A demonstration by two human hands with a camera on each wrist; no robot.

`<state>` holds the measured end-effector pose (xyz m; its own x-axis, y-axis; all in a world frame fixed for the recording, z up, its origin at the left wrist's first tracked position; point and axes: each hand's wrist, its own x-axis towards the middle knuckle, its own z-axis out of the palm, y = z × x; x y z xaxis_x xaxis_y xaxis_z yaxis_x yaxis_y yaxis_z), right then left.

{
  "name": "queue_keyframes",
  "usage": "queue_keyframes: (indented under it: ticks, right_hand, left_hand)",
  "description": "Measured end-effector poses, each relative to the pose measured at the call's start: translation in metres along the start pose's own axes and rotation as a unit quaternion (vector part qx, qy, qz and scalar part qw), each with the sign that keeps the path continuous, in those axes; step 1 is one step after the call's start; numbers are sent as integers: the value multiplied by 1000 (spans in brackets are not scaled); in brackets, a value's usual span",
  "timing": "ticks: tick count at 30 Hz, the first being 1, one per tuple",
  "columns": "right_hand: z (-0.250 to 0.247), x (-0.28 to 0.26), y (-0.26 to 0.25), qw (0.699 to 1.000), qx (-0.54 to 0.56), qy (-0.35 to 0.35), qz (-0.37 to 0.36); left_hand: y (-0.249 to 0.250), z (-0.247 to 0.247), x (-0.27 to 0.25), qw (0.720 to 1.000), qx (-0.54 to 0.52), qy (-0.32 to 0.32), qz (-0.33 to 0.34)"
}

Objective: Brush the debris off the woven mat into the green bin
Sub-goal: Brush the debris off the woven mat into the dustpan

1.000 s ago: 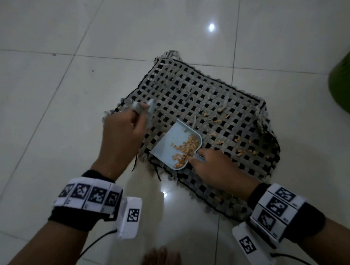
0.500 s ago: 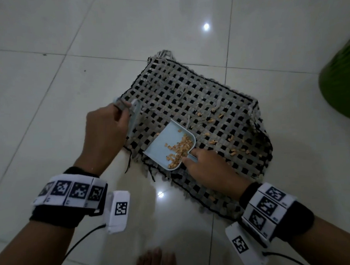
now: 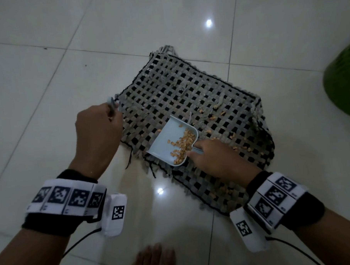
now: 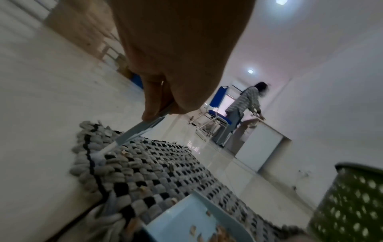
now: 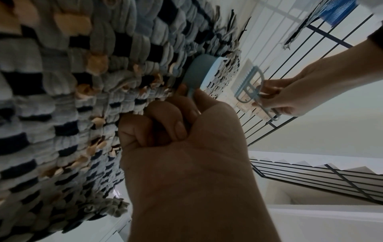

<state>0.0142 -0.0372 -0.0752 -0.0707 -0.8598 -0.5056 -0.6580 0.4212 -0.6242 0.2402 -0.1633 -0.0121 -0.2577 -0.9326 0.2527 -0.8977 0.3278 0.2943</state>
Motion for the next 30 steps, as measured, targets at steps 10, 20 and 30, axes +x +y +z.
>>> queue_keyframes:
  ticks: [10,20,30]
  right_hand:
    - [-1,-1,1,1000,12,-3,-5]
    - [-1,0,3,1000,20,-12,-7]
    - [2,0,5,1000,17,-11,-1]
  left_hand:
    - [21,15,-12,993,-114,15,-21]
    - [26,28,-24,989,-143,-6,-44]
    - [-13,16,3,991,-98,25,-86]
